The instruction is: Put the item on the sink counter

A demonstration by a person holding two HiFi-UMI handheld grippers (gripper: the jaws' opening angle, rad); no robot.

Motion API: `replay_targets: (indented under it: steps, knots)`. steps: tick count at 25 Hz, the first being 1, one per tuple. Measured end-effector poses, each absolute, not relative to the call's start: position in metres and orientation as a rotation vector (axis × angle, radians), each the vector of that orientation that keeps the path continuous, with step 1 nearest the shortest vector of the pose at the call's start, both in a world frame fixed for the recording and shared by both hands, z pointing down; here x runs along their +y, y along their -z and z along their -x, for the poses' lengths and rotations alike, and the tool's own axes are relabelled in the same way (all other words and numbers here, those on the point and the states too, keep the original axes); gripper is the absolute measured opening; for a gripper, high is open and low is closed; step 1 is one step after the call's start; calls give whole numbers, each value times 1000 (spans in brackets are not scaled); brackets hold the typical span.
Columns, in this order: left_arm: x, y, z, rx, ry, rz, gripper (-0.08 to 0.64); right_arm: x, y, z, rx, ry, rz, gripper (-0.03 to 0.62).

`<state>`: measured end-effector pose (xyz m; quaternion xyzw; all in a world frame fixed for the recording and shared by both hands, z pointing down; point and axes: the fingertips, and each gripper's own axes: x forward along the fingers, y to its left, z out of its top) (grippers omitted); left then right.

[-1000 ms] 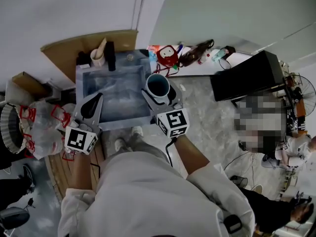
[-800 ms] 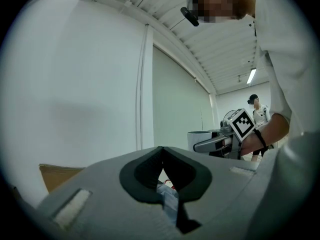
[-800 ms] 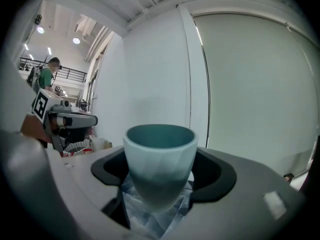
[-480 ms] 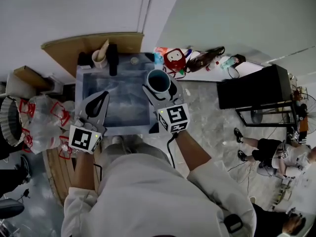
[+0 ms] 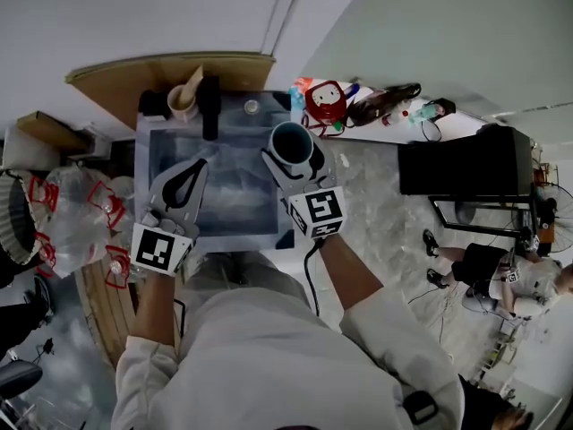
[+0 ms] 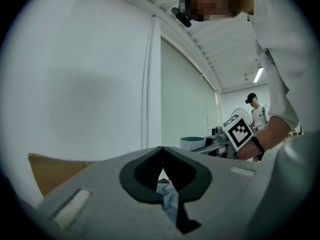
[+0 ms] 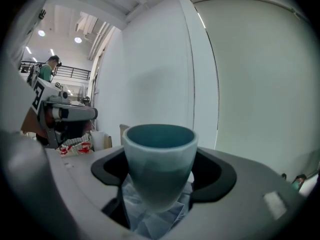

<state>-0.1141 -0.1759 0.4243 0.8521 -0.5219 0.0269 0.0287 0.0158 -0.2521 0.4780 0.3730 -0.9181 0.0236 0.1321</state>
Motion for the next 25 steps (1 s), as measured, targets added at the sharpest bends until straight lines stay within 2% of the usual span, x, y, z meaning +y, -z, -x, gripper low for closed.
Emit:
replay_targets:
  steps: [25]
  knots:
    - [-257,-497,119,-1654,-95,-2499,3,-346,-587,26,-2717,-99,-930,367]
